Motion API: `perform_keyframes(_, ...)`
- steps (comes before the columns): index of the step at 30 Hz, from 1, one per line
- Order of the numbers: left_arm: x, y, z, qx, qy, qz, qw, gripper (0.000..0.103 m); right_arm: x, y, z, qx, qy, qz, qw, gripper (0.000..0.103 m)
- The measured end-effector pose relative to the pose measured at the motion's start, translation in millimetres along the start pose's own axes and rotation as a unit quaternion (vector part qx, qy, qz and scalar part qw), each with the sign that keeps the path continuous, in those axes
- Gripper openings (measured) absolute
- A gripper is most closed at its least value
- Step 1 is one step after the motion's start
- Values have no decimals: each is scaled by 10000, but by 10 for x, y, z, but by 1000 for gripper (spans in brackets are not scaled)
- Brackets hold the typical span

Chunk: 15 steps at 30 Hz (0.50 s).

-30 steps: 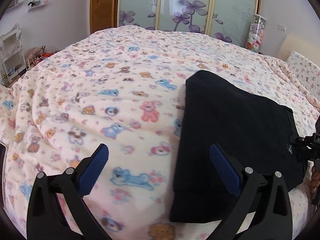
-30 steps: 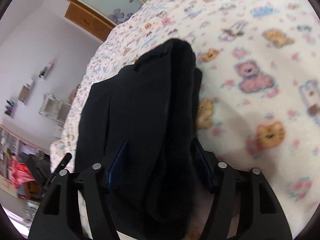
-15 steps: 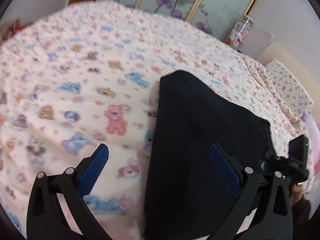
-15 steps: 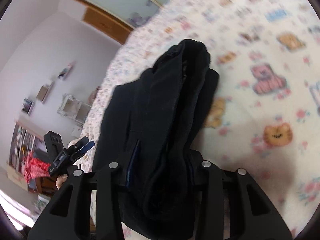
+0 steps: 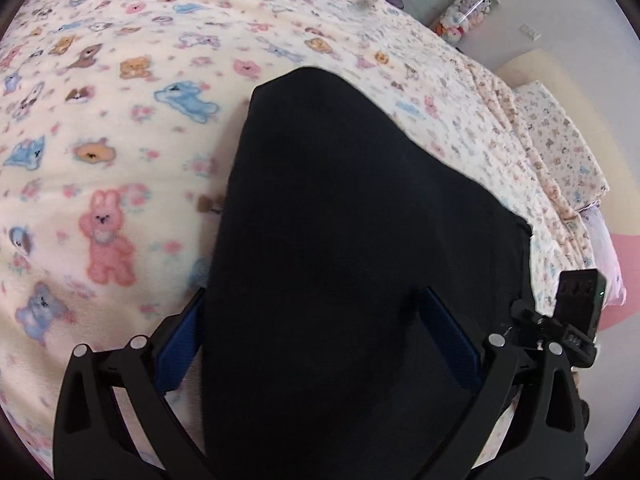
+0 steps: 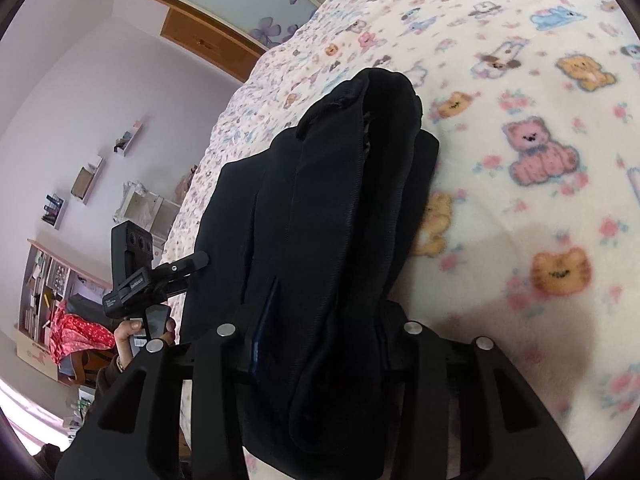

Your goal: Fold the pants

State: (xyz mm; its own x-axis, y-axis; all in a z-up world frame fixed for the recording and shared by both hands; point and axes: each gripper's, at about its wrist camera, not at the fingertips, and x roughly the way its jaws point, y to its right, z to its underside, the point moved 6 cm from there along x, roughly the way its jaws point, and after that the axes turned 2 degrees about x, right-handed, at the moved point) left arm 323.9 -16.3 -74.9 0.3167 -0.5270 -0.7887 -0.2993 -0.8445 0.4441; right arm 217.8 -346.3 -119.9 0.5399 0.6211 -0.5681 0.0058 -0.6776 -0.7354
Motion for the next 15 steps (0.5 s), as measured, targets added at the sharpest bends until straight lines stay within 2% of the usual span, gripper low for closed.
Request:
perform_keyframes(1, -22, 1, -12, -27, 58, 21, 10000, 97, 4, 11, 4, 36, 6, -13, 10000, 43)
perform_keyframes(6, -156, -117, -22, -391, 273, 75, 9988, 69, -46, -25, 47, 4, 195, -65, 9998, 40)
perform_keyframes(9, -242, -60, 9, -196, 406, -139, 9989, 45, -101, -111, 50, -132, 360, -59, 9992, 38)
perform_keyframes(10, -271, 0, 18, -67, 464, -108, 9988, 31, -121, -141, 56, -209, 409, -26, 9989, 37)
perform_keyframes(13, -400, 221, 63, 479, 734, -512, 9948, 25, -155, -236, 65, -398, 476, 46, 9981, 35)
perform_keyframes(15, -454, 325, 84, 679, 844, -650, 9920, 23, -182, -319, 70, -453, 513, -25, 9977, 35)
